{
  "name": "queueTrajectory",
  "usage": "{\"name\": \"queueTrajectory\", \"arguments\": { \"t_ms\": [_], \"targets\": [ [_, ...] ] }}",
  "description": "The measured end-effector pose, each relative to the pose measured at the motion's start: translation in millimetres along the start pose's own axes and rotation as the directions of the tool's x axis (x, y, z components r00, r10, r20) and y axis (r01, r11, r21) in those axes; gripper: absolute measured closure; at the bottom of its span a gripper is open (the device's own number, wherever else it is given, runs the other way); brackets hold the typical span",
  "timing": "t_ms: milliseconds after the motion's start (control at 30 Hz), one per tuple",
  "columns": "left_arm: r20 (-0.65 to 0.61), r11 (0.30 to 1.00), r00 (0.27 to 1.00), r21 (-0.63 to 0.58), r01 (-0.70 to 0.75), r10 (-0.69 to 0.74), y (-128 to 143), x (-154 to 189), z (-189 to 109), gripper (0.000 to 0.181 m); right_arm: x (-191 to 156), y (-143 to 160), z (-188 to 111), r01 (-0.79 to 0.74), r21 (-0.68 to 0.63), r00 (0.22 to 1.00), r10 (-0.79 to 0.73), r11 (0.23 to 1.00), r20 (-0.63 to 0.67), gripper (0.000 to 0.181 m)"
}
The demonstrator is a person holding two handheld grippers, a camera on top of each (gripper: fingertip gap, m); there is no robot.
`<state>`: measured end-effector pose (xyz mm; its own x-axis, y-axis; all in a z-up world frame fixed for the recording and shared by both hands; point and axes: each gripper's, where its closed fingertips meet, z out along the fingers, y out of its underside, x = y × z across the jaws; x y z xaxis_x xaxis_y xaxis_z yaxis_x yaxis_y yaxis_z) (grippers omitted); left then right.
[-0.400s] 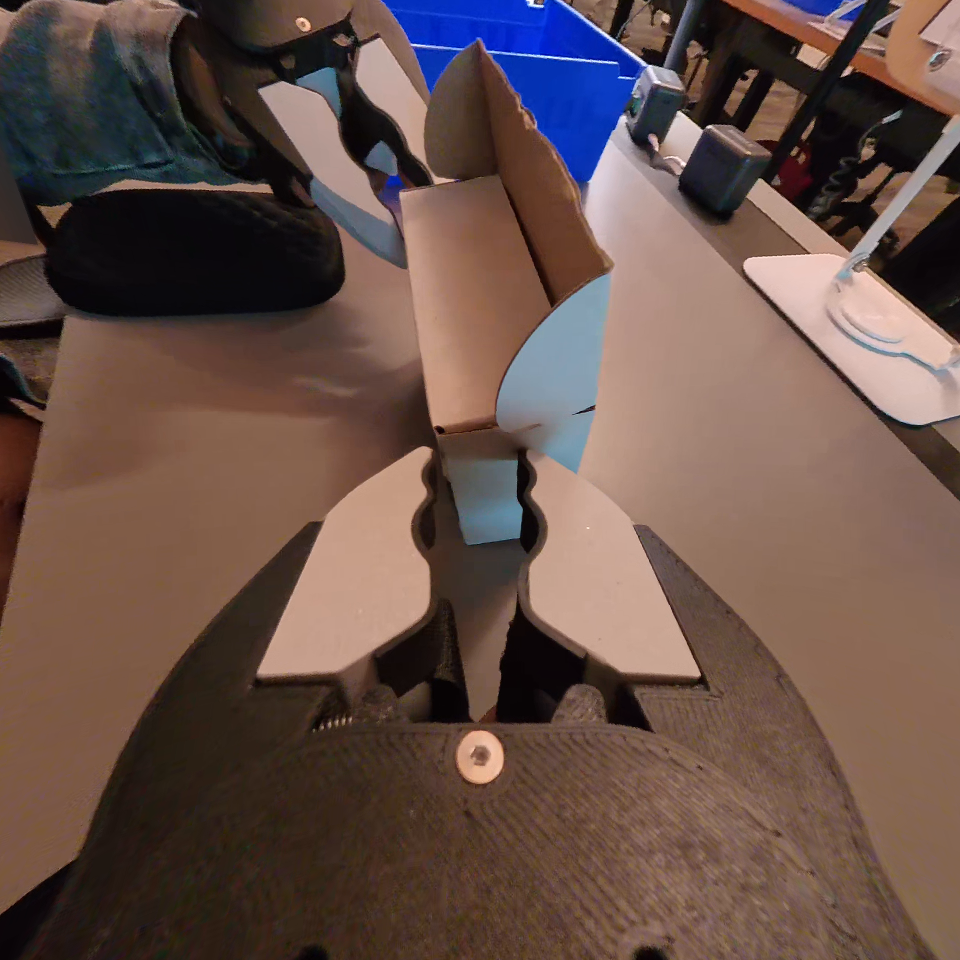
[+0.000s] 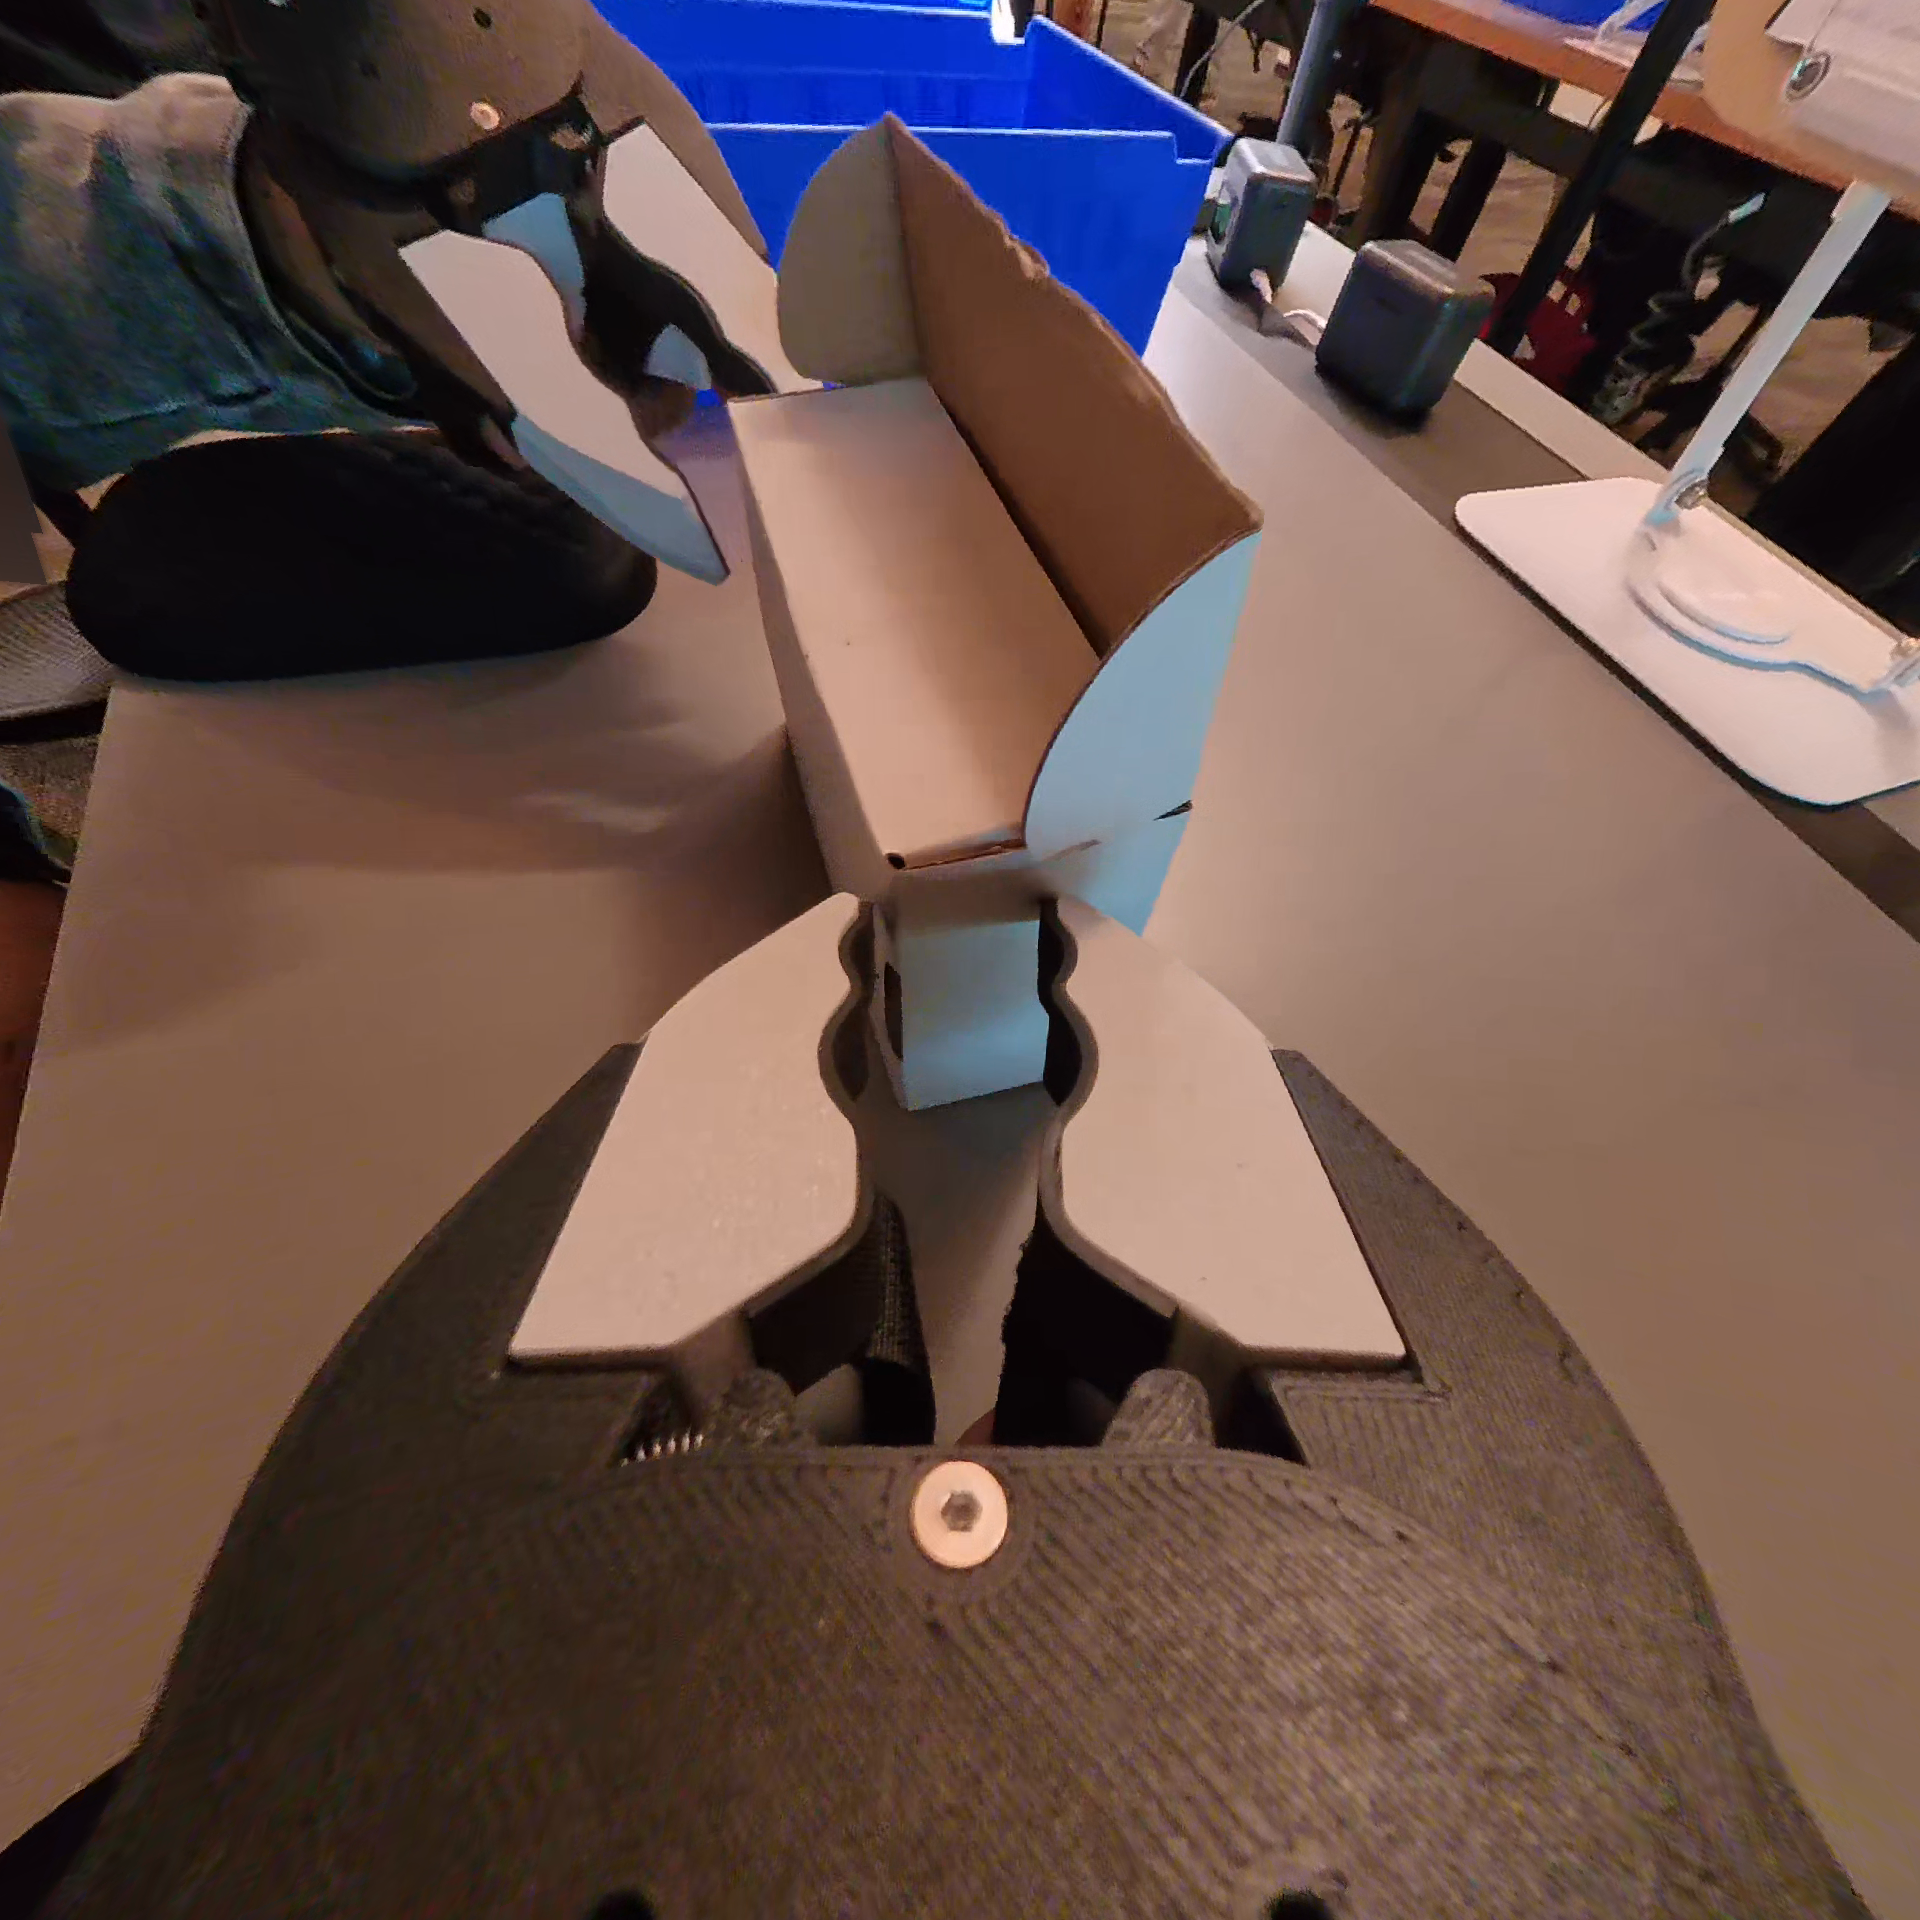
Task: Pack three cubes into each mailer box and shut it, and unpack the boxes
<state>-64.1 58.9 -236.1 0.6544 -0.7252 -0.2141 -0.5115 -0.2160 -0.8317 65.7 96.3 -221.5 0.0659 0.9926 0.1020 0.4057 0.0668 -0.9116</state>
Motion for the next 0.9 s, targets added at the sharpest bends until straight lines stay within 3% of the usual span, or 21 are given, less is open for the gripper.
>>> {"name": "queueTrajectory", "arguments": {
  "t_ms": [33,167,300,433,900],
  "targets": [
    [-0.017,1.000,1.000,0.014,0.001,-0.001,0,1,-1,0.139,-1,0,-1,0.004,0.004,1.000,-0.004,1.000,0.004,0.151],
    [-0.025,0.988,0.999,0.148,0.037,-0.034,-16,-5,-19,0.140,-1,-12,-17,-0.007,0.070,1.000,0.009,0.998,-0.019,0.144],
    [0.076,0.962,0.997,0.271,-0.021,0.001,-36,-26,-41,0.159,11,-27,-32,0.060,0.134,0.989,-0.040,0.989,-0.145,0.162],
    [0.126,0.965,0.992,0.259,-0.045,0.013,-40,-44,-35,0.172,27,-32,-32,0.092,0.133,0.973,-0.061,0.987,-0.222,0.179],
    [0.065,0.967,0.994,0.236,-0.096,0.083,-46,-34,-26,0.175,21,-36,-20,0.120,0.103,0.984,-0.105,0.987,-0.142,0.180]
  ]
}}
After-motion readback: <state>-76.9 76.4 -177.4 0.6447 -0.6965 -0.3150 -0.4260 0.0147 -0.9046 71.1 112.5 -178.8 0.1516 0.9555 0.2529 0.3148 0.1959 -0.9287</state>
